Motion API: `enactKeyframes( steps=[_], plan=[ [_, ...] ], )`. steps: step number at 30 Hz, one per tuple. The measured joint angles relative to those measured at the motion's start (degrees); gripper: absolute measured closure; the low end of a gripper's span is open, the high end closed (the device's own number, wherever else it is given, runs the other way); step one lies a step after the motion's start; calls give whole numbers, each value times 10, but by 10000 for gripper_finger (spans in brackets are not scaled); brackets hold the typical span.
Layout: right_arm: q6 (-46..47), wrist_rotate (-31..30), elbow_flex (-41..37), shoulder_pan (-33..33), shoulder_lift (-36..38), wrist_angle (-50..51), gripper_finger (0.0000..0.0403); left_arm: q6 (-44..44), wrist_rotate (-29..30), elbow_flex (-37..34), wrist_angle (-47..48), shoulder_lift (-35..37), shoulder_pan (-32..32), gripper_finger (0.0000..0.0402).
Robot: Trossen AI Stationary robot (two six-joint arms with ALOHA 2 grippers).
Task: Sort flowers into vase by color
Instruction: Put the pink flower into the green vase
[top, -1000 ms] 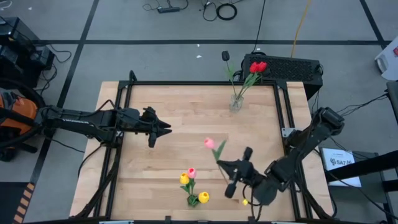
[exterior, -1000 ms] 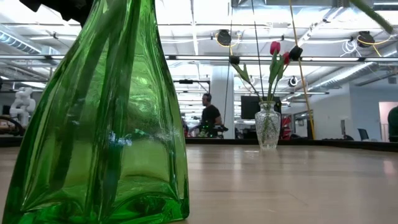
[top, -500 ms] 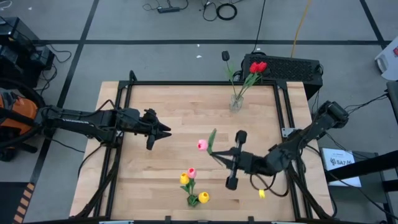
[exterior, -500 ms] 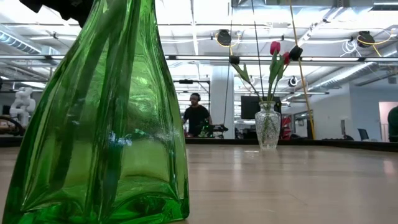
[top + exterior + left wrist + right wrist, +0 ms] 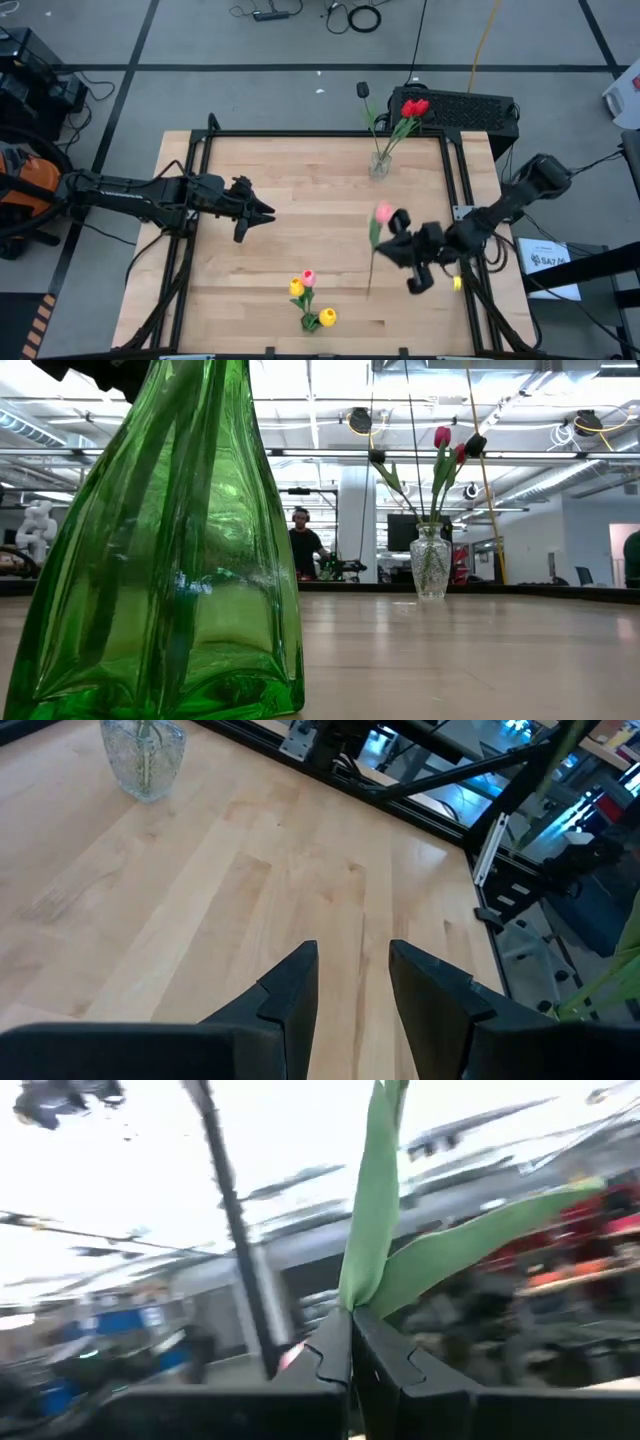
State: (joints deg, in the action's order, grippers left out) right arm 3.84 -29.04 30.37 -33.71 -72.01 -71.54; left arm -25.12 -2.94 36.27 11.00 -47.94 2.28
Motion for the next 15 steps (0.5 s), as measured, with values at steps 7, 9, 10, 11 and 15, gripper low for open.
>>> enactKeyframes(
  steps=[7,9,10,11,15],
  plan=[
    [-52,9,86,-15,-135,-20,402,0,0,0,0,0,0,269],
    [-96,9,122,-15,-170,-19,402,0,0,0,0,0,0,269],
    [-120,10,140,-15,-185,-19,402,0,0,0,0,0,0,269],
    [-139,10,156,-13,-197,-19,402,0,0,0,0,0,0,269],
    [-164,54,218,7,-233,-20,403,0,1,0,0,0,0,269]
  ],
)
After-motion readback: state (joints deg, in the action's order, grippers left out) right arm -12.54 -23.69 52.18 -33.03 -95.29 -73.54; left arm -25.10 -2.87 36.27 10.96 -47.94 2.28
